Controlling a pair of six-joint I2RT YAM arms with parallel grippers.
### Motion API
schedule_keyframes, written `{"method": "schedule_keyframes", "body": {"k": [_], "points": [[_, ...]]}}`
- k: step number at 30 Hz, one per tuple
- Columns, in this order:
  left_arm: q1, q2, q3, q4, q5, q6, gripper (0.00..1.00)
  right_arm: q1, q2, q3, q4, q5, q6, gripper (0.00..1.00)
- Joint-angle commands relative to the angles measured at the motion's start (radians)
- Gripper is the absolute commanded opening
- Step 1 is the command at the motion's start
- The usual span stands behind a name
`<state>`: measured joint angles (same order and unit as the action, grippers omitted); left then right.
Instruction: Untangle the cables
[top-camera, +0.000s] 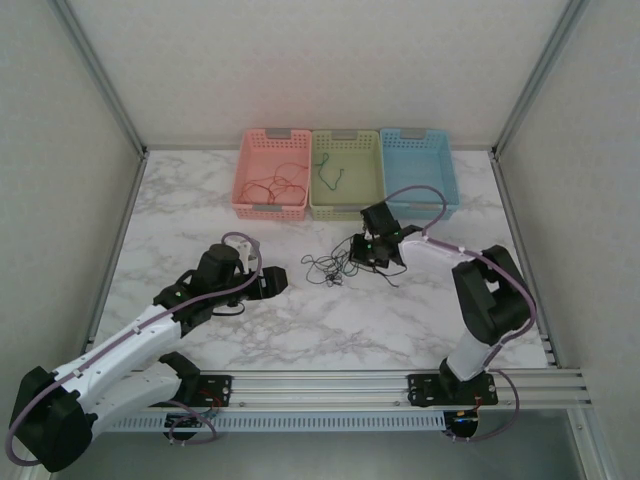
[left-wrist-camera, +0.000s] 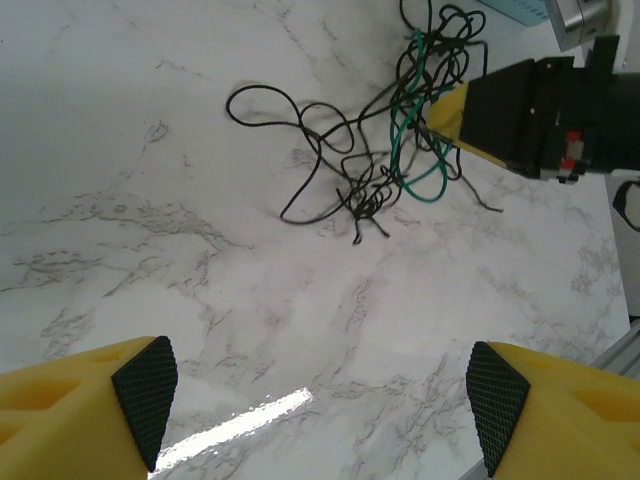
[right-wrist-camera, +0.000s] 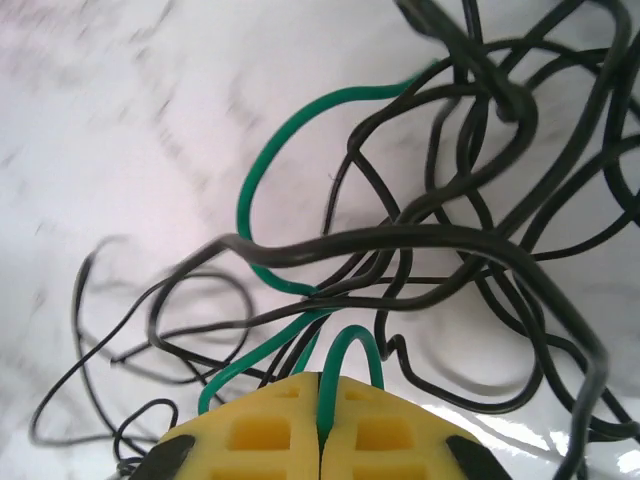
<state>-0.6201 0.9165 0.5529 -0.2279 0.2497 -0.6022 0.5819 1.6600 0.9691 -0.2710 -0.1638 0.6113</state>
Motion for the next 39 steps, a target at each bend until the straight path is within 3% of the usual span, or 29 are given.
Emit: {"method": "schedule_keyframes", "body": {"k": [1, 4, 7, 14, 19, 39], "points": [[-0.006, -0.019, 0.001, 0.013, 0.009, 0.018, 0.79, 0.093, -0.047, -0.021, -0.082, -0.106, -0.081, 0.00], [-0.007, -0.021, 0.000, 0.019, 0.017, 0.018, 0.79, 0.172, -0.080, -0.046, -0.072, -0.166, -0.091, 0.00], [-0.007, -0.010, -0.008, 0.048, 0.036, 0.008, 0.79, 0.239, -0.103, -0.038, -0.090, -0.144, -0.125, 0.01], [-0.011, 0.061, -0.015, 0.156, 0.130, -0.035, 0.80, 0.242, -0.068, -0.012, -0.078, -0.126, -0.126, 0.07], [-0.026, 0.116, -0.010, 0.190, 0.127, -0.034, 0.78, 0.241, -0.029, -0.027, -0.038, -0.123, -0.119, 0.07], [-0.075, 0.637, 0.086, 0.527, 0.168, -0.197, 0.59, 0.239, -0.037, -0.123, 0.073, -0.141, -0.130, 0.04]]}}
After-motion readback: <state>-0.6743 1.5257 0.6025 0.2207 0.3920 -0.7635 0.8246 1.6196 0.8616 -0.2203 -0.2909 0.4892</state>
